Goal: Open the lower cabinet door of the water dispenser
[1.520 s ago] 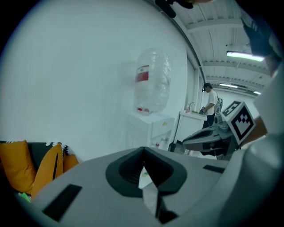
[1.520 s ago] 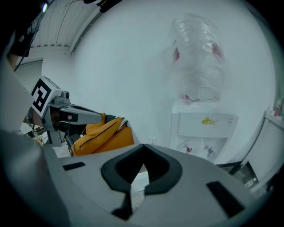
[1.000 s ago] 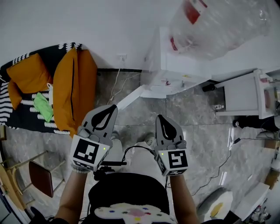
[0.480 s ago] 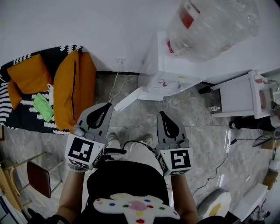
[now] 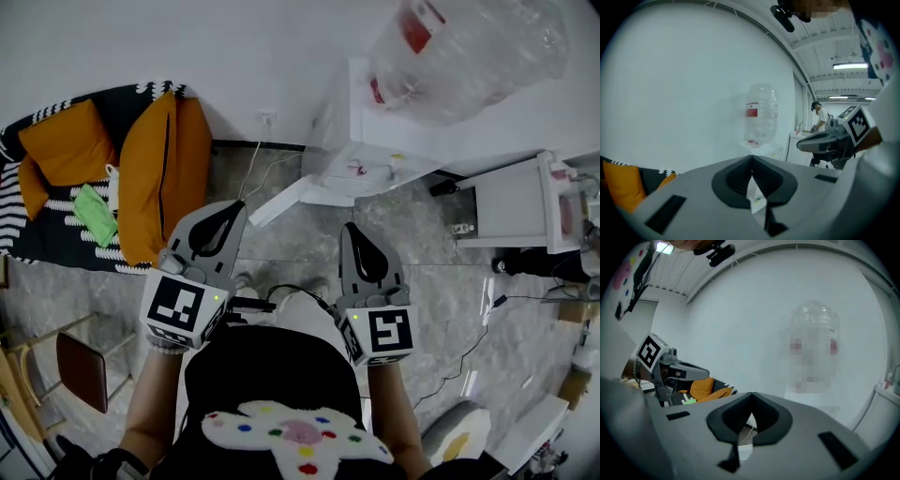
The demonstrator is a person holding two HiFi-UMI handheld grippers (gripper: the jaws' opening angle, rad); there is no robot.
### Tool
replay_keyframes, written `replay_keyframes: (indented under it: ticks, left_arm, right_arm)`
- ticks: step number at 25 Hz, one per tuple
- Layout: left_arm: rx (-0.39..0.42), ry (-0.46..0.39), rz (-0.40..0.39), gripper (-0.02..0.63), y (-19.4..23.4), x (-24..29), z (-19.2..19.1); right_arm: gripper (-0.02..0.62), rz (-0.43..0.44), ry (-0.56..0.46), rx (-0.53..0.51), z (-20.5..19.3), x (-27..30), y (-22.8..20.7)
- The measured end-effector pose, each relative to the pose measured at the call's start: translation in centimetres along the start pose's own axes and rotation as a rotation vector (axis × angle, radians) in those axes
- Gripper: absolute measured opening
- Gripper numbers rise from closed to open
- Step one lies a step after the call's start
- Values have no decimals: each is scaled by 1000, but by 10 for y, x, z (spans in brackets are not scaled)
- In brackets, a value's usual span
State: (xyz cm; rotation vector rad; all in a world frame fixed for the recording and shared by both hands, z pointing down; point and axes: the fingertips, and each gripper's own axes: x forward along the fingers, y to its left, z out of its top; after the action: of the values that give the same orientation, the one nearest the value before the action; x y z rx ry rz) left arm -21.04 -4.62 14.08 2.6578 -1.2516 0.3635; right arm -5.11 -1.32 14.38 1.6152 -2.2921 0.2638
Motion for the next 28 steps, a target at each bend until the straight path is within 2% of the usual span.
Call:
replay_keyframes:
  ticks: [5,11,16,20,28]
  left_arm:
    - [-8,-8,-6,14,-2,-1,-2]
    - [-7,-3,-7,14,-3,-2,-6]
    - [-5,-4,-6,14,-4,-3,-7]
    - [-7,-3,-8,12,-5,-4,-7]
    - [-3,-8,-23,12,-12,-2,-5]
  right_arm:
    - [3,26,-68,11,7,1,6]
    - [3,25,-41,-15,5,0,7]
    - [3,43,-55,-16,7,0,13]
    - [3,31,-13,-24,-3,-2,9]
    - [3,38,-67,-20,4,-4,11]
